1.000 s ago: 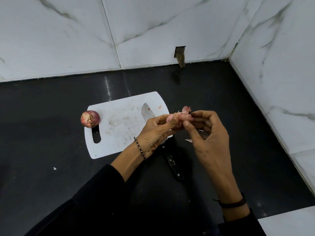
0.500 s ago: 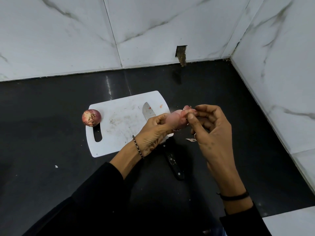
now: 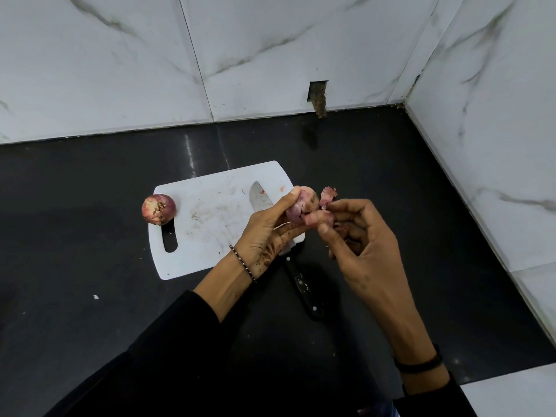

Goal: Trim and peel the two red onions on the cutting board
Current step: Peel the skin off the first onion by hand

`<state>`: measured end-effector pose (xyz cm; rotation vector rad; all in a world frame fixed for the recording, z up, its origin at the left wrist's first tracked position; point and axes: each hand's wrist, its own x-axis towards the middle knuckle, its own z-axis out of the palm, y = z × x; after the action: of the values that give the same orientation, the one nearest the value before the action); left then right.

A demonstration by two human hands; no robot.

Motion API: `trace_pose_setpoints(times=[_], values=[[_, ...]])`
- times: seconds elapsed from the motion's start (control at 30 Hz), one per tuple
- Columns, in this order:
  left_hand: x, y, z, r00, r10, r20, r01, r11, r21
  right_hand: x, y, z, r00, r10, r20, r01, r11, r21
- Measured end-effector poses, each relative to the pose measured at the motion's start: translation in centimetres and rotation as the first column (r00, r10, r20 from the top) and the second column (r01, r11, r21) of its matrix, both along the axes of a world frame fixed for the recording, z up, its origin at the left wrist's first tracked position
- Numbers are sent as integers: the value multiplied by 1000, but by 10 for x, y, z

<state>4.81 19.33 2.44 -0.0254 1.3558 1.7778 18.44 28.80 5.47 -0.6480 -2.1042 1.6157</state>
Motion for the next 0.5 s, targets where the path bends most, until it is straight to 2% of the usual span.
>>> trace_pose_setpoints(times=[0.2,0.3,0.5], values=[[-6,1,7,996,51,75,-51,999,8,8,4,-8,994,41,102,-51,995,91],[-8,0,10,989,70,127,-76,996,39,12,13,-15,985,16,171,-49,980,192],[-5,-6,10,983,43,180,-66,990,123,11,27,-19,987,-85,136,45,961,274]])
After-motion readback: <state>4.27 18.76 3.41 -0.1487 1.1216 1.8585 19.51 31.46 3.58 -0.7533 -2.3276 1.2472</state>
